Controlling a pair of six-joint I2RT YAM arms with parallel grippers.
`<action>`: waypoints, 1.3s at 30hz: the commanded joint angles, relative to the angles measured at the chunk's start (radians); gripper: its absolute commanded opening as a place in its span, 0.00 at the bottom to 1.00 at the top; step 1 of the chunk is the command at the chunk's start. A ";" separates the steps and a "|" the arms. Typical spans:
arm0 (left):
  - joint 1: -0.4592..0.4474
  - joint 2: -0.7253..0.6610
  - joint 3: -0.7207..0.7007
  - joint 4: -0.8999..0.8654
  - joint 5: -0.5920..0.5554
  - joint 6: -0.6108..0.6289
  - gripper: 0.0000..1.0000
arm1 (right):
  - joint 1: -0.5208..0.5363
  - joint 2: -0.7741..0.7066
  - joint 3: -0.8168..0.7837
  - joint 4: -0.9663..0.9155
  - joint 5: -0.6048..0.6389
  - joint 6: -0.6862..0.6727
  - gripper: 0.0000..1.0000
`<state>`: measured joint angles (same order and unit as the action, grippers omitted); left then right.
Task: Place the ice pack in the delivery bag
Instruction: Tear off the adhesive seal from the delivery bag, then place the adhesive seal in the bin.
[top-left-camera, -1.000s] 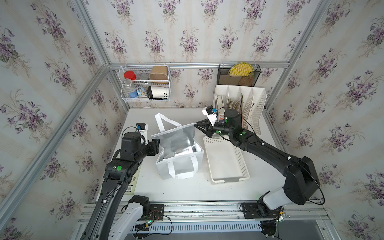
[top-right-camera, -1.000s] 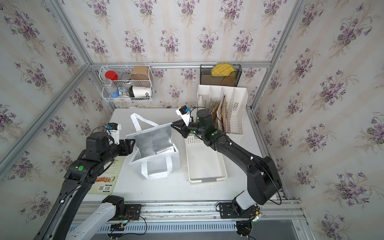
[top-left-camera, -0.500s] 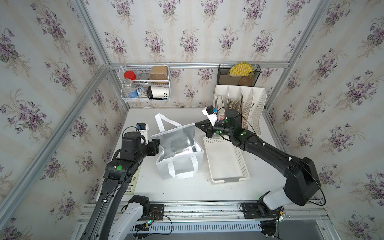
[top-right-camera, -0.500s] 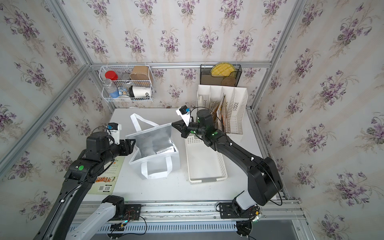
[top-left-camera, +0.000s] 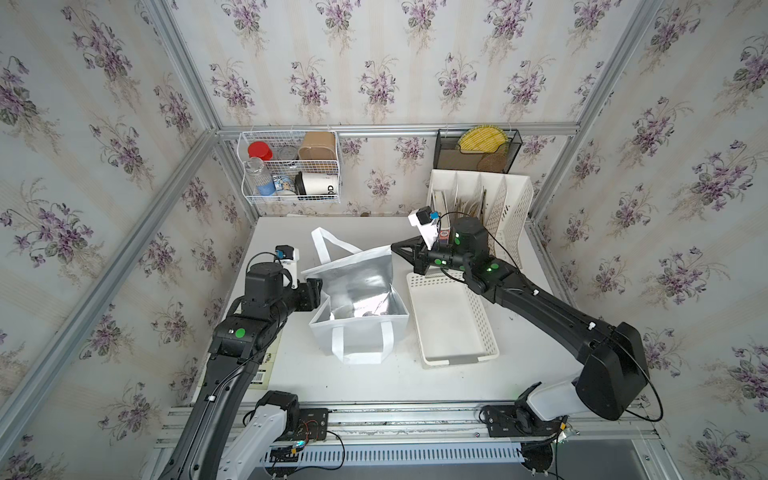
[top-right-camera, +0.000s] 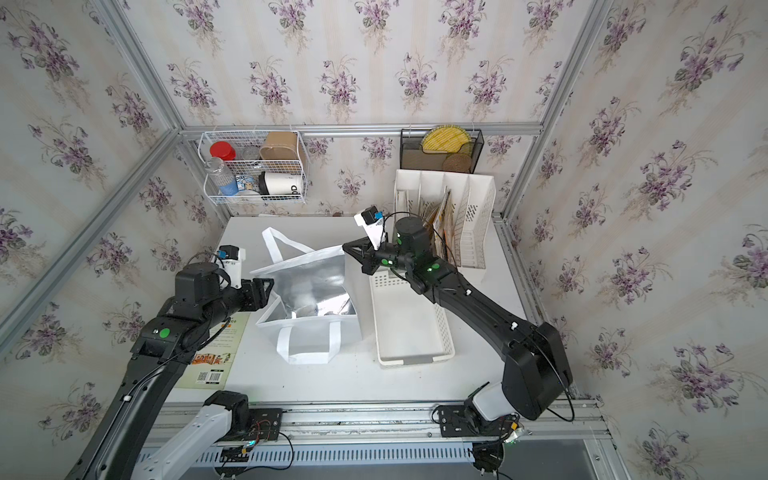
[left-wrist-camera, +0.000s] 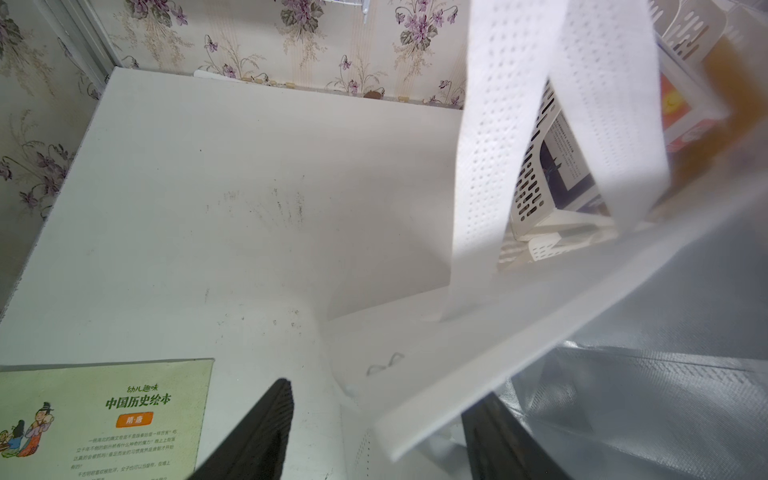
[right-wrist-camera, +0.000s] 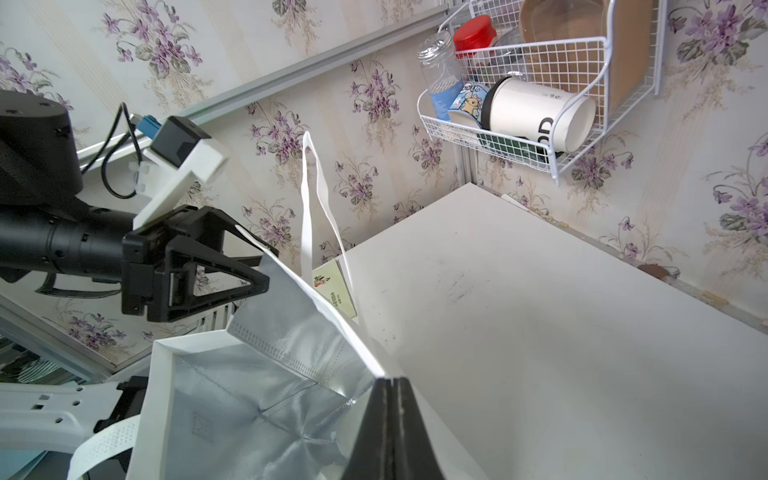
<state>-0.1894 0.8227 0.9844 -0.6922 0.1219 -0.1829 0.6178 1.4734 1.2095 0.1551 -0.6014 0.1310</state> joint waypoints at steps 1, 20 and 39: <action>0.001 0.004 -0.001 0.021 0.014 -0.003 0.68 | 0.006 -0.006 0.029 0.041 -0.015 0.045 0.00; 0.001 0.005 -0.001 0.021 0.016 -0.001 0.68 | 0.026 0.023 0.209 0.075 -0.050 0.161 0.00; 0.002 0.005 0.000 0.014 -0.016 -0.001 0.67 | 0.043 -0.057 0.258 0.140 0.093 0.226 0.00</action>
<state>-0.1890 0.8291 0.9844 -0.6796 0.1230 -0.1856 0.6609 1.4574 1.4990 0.2710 -0.6102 0.3672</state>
